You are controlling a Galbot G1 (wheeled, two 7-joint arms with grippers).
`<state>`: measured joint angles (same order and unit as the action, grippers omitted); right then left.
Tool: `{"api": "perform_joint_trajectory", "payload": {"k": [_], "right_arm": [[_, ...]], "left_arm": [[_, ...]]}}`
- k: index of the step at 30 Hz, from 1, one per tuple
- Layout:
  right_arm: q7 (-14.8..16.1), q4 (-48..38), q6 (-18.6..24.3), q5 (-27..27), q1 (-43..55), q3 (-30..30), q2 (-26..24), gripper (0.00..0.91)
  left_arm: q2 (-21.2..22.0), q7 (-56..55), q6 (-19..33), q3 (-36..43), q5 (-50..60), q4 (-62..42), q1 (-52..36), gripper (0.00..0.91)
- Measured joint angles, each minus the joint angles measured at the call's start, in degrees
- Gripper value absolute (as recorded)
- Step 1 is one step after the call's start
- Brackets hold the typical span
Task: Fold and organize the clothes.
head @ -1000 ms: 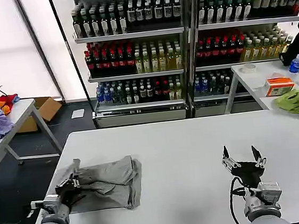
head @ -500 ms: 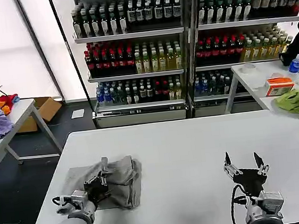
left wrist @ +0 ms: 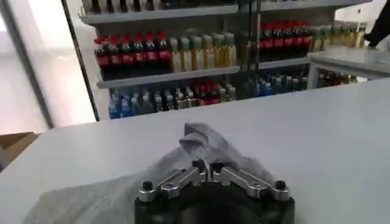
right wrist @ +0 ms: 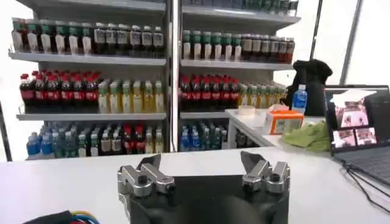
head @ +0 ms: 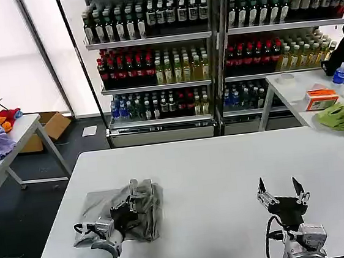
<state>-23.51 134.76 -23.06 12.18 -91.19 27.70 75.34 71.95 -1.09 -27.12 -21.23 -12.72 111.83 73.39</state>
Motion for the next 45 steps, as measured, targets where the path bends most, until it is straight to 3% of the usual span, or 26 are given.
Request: {"api": "perform_joint_trajectory", "payload": {"k": [4,5,6,7,18,29,36,45], "right_arm": [[0.0,-0.4,0.5,-0.1,-0.4,-0.2,0.1,0.907],[0.0,-0.5,0.5,-0.1,-0.4,-0.2,0.1,0.907],[0.1,-0.6,0.5,-0.1,-0.4,-0.3,0.1,0.907],[0.1,-0.7,0.6,-0.1,-0.4,-0.3,0.0,0.907],[0.2,-1.8,0.7,0.1,0.7,-0.4,-0.1,0.907],[0.2,-3.5,0.3,1.0,2.8,-1.0,-1.2,0.907],[0.4,-5.0,-0.1,1.7,4.7,-2.2,-2.0,0.907],[0.5,-7.1,-0.3,2.4,7.5,-3.4,-2.8,0.907]], "left_arm": [[1.1,-0.1,-0.3,0.6,0.2,-0.1,-0.5,0.000],[1.4,-0.1,-0.3,0.7,0.3,-0.3,-0.6,0.050],[1.7,-0.1,-0.3,0.7,0.4,-0.4,-0.8,0.302],[2.0,-0.1,-0.2,0.7,0.4,-0.6,-0.9,0.907],[5.0,-0.9,2.2,1.9,-1.0,-2.0,0.2,0.907],[7.5,-4.9,1.0,2.0,-19.5,5.0,1.5,0.907],[5.4,-6.6,1.0,-1.8,-24.8,8.0,1.8,0.907],[1.1,-6.2,1.9,-8.6,-19.3,6.6,3.5,0.907]]}}
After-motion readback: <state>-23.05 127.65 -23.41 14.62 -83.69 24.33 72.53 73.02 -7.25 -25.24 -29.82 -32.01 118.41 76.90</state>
